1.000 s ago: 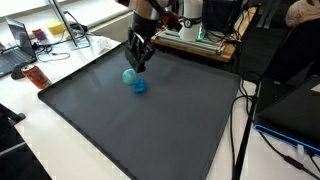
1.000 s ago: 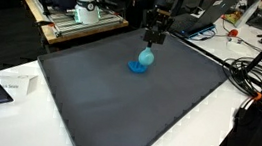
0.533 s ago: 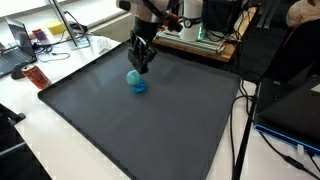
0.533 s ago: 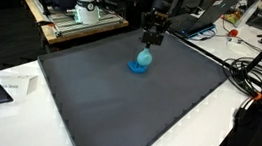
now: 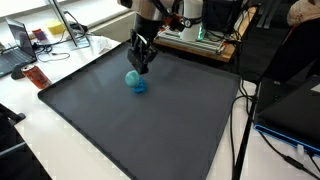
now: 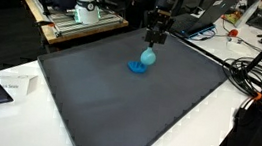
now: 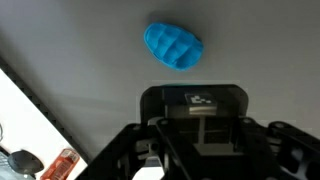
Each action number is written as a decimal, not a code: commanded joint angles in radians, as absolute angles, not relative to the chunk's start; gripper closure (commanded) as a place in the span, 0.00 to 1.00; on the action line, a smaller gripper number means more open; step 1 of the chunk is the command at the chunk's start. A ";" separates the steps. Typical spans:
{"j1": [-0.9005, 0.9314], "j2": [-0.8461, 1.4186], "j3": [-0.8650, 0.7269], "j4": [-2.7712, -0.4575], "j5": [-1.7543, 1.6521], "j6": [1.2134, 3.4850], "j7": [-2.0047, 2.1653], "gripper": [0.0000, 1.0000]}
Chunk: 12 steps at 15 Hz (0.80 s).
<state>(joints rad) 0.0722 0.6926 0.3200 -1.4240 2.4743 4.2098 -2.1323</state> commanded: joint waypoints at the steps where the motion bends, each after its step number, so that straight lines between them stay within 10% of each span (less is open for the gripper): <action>1: 0.077 0.689 0.346 -1.384 2.455 4.274 -2.131 0.78; 4: 0.154 0.636 0.199 -1.454 2.566 4.220 -2.184 0.78; 12: -0.058 0.624 0.394 -1.632 2.508 4.216 -2.172 0.78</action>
